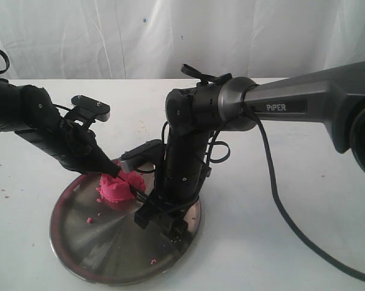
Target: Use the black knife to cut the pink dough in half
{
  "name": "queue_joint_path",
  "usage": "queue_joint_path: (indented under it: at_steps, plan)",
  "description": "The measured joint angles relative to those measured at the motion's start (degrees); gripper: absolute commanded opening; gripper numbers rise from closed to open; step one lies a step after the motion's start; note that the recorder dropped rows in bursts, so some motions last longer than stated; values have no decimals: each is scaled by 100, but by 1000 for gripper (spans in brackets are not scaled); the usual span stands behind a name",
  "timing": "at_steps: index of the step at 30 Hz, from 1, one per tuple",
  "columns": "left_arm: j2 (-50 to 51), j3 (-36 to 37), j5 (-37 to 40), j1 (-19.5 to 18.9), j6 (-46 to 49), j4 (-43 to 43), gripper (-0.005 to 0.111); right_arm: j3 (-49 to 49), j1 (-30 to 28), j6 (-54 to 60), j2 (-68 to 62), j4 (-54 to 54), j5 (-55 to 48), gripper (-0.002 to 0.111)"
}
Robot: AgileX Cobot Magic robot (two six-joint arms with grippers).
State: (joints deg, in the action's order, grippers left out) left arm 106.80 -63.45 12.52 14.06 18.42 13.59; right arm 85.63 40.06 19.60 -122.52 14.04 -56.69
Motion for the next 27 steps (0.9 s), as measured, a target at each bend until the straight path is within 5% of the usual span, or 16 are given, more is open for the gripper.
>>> queue_joint_path:
  at_steps: [10,27]
  plan:
    - [-680,111,-316,0,0,-100,0,0,0,33,0,0,0,0]
    - [-134,137,-568,0,0,-113,0,0,0,33,0,0,0,0]
